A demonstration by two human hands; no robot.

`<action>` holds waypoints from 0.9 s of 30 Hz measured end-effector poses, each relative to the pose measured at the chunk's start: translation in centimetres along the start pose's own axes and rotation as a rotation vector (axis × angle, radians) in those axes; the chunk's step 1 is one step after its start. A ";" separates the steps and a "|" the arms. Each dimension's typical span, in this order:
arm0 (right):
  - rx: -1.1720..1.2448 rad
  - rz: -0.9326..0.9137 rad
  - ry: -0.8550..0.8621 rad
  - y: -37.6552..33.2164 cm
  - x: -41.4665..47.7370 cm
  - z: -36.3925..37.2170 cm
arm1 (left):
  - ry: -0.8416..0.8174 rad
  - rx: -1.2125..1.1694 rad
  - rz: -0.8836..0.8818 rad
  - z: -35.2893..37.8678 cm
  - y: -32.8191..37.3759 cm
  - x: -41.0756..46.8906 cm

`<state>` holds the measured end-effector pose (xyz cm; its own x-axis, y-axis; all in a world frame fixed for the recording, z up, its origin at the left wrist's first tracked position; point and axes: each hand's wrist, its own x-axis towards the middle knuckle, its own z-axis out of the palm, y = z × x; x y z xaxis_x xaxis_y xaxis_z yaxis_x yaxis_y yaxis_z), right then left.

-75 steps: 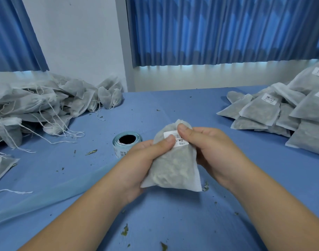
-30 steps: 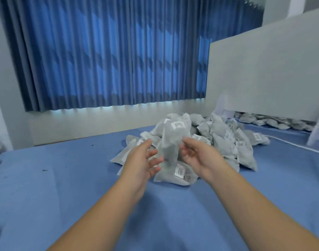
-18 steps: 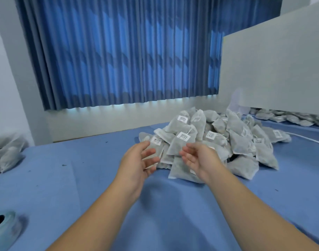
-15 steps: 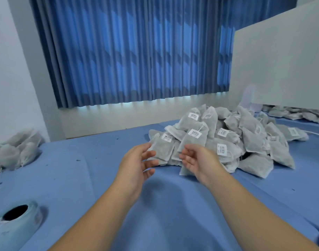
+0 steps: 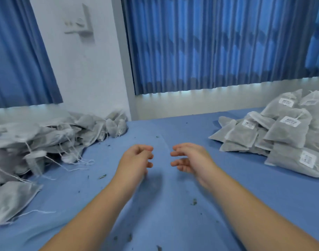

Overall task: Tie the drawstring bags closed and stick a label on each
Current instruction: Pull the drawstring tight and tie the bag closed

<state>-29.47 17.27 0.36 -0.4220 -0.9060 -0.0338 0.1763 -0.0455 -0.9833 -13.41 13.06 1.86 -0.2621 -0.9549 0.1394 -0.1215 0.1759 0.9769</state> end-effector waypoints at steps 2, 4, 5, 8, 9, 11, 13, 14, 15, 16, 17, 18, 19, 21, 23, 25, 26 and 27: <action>-0.210 -0.086 -0.057 1.1 0.2 2.3 | 0.075 0.329 0.097 -3.3 -1.1 0.3; -0.444 -0.204 -0.123 1.9 0.4 4.1 | 0.061 0.689 0.125 -6.0 -2.2 0.1; -0.550 -0.256 -0.159 2.2 0.6 5.0 | 0.022 0.823 0.101 -7.1 -2.9 0.0; -0.814 -0.360 -0.271 2.9 0.9 7.4 | -0.127 0.988 -0.021 -8.7 -4.2 -0.5; -0.886 -0.384 -0.304 3.1 0.9 8.1 | -0.162 1.007 -0.027 -8.9 -4.5 -0.5; -1.023 -0.424 -0.350 3.6 1.1 9.3 | -0.176 1.029 0.001 -9.3 -5.0 -0.6; -1.129 -0.422 -0.358 3.9 1.5 9.7 | -0.131 1.064 0.012 -10.0 -5.1 -0.6; -1.156 -0.408 -0.347 3.9 1.6 9.8 | -0.104 1.095 0.006 -10.6 -5.1 -0.6; -1.167 -0.394 -0.328 3.9 1.8 9.8 | -0.081 1.134 -0.008 -11.2 -5.1 -0.6; -1.163 -0.381 -0.306 3.8 2.0 9.8 | -0.059 1.166 -0.024 -11.8 -5.3 -0.4; -1.150 -0.371 -0.285 3.9 2.1 9.9 | -0.038 1.182 -0.041 -12.5 -5.5 -0.3; -1.136 -0.366 -0.269 3.9 2.2 10.1 | -0.017 1.184 -0.061 -13.3 -5.7 0.0; -1.132 -0.368 -0.259 4.0 2.2 10.4 | 0.006 1.184 -0.079 -14.0 -6.0 0.2; -1.148 -0.396 -0.241 4.3 2.1 11.4 | 0.054 1.220 -0.100 -15.4 -6.5 0.7; -1.154 -0.444 -0.218 4.8 1.8 12.5 | 0.091 1.286 -0.114 -16.7 -7.0 1.0; -1.112 -0.501 -0.165 5.7 1.3 13.3 | 0.095 1.321 -0.118 -17.9 -7.3 1.3; -1.076 -0.535 -0.138 6.2 1.1 13.6 | 0.089 1.312 -0.110 -18.4 -7.4 1.4; -1.041 -0.570 -0.124 6.8 0.9 13.8 | 0.087 1.287 -0.098 -18.8 -7.5 1.4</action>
<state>-16.39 10.39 -3.92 -0.1067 -0.9031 0.4160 -0.8384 -0.1431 -0.5259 5.13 5.92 -2.23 -0.1428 -0.9806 0.1341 -0.9780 0.1606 0.1334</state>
